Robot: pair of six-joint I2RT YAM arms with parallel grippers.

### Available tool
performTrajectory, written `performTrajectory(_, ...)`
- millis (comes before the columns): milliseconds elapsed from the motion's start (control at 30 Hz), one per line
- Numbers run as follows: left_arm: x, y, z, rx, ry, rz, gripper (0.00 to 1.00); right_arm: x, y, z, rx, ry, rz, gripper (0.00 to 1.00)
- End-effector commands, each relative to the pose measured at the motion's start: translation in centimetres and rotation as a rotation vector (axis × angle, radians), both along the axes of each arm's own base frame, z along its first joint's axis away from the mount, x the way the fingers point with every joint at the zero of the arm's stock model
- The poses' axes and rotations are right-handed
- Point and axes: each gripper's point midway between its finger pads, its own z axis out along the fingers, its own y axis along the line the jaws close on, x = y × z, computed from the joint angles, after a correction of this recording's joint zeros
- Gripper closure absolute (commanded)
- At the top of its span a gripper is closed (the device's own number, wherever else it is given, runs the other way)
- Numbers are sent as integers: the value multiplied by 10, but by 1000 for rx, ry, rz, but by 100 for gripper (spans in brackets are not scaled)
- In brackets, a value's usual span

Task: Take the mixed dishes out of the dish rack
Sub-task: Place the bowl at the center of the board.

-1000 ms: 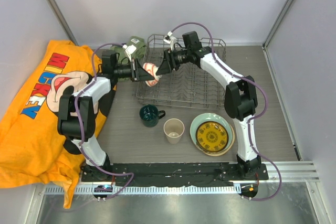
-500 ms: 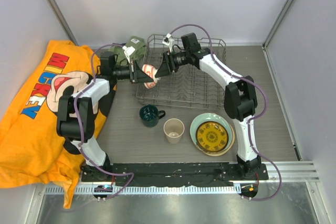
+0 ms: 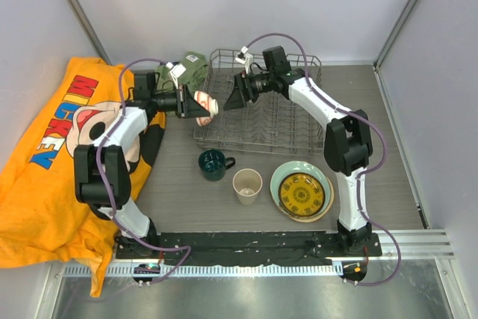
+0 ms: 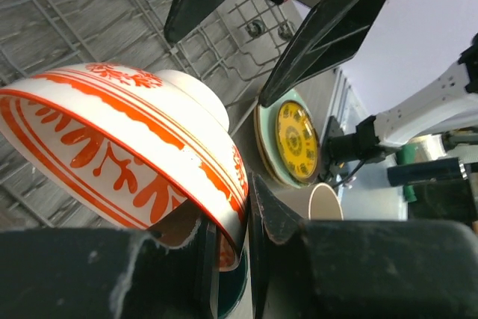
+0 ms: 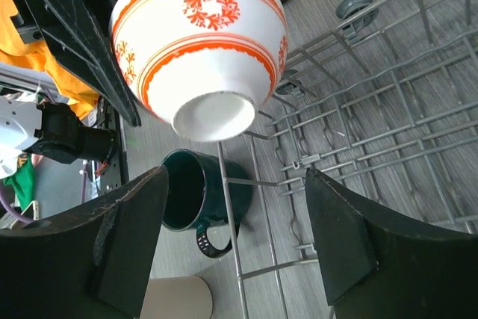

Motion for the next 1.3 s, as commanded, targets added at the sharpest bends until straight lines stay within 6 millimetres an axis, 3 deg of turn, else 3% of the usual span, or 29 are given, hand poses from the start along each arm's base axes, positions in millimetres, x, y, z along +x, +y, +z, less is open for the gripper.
performTrajectory(0,-16,8,39,93,-136,-18,100,-5,-8,57,46,-164,-8,20)
performTrajectory(200,-31,38,42,365,-273,44,100,-7,-16,55,17,-180,-33,20)
performTrajectory(433,-82,71,8,682,-297,11,100,-7,-21,45,-14,-192,-41,20)
performTrajectory(567,-120,66,-10,814,-329,-88,100,-8,-23,39,-32,-188,-49,19)
performTrajectory(633,-133,71,-17,890,-360,-105,100,-8,-26,33,-52,-188,-55,19)
performTrajectory(767,-162,63,-33,988,-408,-207,100,-10,-30,25,-79,-190,-62,20)
performTrajectory(933,-193,63,-65,1123,-434,-347,100,-13,-36,15,-114,-187,-66,20)
performTrajectory(1033,-208,58,-79,1176,-483,-420,100,-14,-38,10,-127,-189,-66,19)
performTrajectory(1267,-208,56,-91,1225,-532,-458,100,-16,-39,-3,-141,-176,-60,19)
